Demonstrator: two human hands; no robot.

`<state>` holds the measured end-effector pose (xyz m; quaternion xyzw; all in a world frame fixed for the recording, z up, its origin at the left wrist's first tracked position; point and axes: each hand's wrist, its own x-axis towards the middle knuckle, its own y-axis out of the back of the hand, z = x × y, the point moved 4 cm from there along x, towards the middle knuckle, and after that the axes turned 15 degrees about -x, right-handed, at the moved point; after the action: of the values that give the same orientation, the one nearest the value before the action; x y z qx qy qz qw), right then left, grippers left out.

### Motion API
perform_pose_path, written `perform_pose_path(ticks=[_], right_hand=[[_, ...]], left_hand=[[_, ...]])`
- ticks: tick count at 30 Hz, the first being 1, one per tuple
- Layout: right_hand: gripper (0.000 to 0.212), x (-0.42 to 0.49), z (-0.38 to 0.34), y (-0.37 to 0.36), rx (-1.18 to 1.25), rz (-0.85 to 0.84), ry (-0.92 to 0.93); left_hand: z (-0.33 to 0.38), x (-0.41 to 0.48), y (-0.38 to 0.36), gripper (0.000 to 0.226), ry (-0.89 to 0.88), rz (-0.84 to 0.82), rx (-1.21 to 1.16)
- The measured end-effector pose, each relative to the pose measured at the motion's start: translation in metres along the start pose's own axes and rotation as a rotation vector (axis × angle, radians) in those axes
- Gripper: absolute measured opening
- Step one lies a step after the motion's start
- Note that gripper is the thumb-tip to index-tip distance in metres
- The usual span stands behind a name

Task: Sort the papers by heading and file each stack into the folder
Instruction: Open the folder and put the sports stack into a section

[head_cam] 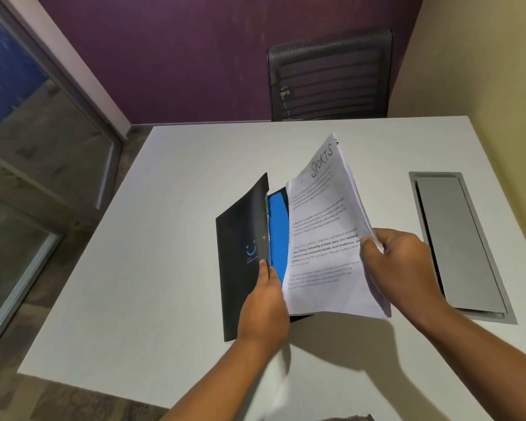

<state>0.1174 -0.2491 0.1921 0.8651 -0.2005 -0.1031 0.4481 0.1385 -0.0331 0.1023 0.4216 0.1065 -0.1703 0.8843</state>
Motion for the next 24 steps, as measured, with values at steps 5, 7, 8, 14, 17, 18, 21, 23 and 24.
perform_pose_path(ticks=[5,7,8,14,17,18,21,23,24], right_hand=[[0.043,0.003,-0.008,-0.012,0.022,-0.039,0.052],[0.042,0.006,-0.011,-0.019,0.018,-0.055,0.071],[0.042,0.007,-0.012,-0.022,0.015,-0.065,0.076],[0.041,0.01,-0.015,-0.027,0.012,-0.121,0.076],[0.043,0.003,-0.019,-0.026,-0.012,-0.142,0.114],[0.043,0.001,-0.021,-0.027,-0.022,-0.144,0.121],[0.042,-0.001,-0.022,-0.032,-0.03,-0.163,0.107],[0.038,0.003,-0.019,-0.037,-0.042,-0.17,0.073],[0.037,0.005,-0.016,-0.038,-0.05,-0.16,0.049]], left_hand=[[0.0,0.0,-0.002,0.064,-0.028,-0.008,-0.012],[0.003,0.0,-0.002,0.062,-0.033,-0.004,-0.009],[0.005,-0.001,-0.002,0.062,-0.034,-0.001,-0.009],[0.01,-0.008,-0.001,0.065,-0.033,-0.011,-0.005],[0.01,-0.009,-0.001,0.066,-0.027,-0.019,0.004],[0.01,-0.01,-0.002,0.067,-0.033,-0.021,-0.002],[0.014,-0.012,-0.004,0.071,-0.06,-0.023,-0.008],[0.017,-0.016,-0.006,0.071,-0.078,-0.009,-0.025],[0.018,-0.019,-0.006,0.071,-0.091,0.006,-0.033]])
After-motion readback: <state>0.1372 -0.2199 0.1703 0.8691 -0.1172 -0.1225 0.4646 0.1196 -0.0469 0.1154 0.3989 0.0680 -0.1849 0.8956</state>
